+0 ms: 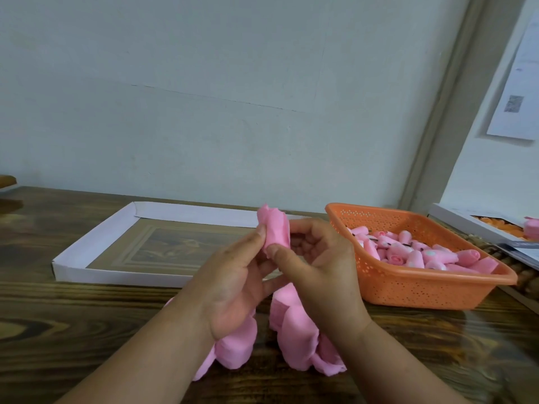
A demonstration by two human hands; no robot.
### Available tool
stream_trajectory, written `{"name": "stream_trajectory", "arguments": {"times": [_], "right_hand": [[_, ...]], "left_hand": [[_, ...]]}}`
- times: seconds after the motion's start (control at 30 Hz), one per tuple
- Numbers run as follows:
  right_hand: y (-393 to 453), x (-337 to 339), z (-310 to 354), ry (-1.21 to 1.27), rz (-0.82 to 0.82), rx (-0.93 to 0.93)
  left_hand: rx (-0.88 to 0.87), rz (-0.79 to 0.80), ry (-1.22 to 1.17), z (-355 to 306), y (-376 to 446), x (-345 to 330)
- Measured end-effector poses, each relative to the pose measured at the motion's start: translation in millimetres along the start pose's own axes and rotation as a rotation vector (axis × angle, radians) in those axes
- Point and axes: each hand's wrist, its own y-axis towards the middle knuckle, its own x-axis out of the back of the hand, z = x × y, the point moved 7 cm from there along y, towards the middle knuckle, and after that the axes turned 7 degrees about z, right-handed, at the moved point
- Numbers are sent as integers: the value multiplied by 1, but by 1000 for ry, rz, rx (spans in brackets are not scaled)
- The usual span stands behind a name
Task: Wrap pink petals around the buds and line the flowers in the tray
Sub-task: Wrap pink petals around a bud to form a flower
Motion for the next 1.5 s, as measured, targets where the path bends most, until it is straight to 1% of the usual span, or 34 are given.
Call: {"name": "stream_trajectory", "arguments": {"times": [0.07, 0.23, 0.37, 0.43, 0.5, 0.6, 0.67, 0.77, 0.87, 0.97, 1.1, 1.2, 1.27, 1.33, 1.4, 1.5], "right_hand": [[0, -2, 0, 78, 41, -20], [-1, -7, -1, 245, 171, -52], [0, -11, -3, 233, 236, -79], [0, -12, -3, 211, 265, -81], [0, -13, -4, 235, 279, -108], [-2, -20, -8, 370, 303, -170], [-3, -25, -11, 442, 306, -211], [-4, -28, -14, 468, 286, -248], [-5, -31, -17, 487, 275, -264], [-6, -32, -18, 552, 260, -278], [-6, -34, -17, 623, 270, -315], [-7, -35, -21, 723, 250, -355], [-8, -35, -25, 757, 226, -375], [-7, -34, -27, 720, 222, -360], [-7, -34, -24, 646, 222, -303], [-7, -31, -16, 424, 171, -168]], "left_hand": [[33, 88, -18, 2, -1, -6], [24, 233, -18, 1, -2, -8], [26, 387, -15, 1, -4, -10], [29, 423, 4, 0, -6, -9], [39, 397, 4, -2, -7, -5], [34, 314, 1, -7, -7, 4], [22, 320, 57, -10, -9, 1], [19, 344, 129, -11, -10, -3], [-10, 331, 163, -11, -10, -5], [-53, 264, 154, -11, -7, -2], [-114, 221, 172, -11, -6, -2], [-100, 210, 118, -11, -5, -5], [-77, 146, 83, -10, -4, -3], [-58, 67, 23, -8, -4, 1], [-36, 16, -55, -7, -3, 2], [-17, -35, -126, -7, -5, 2]]}}
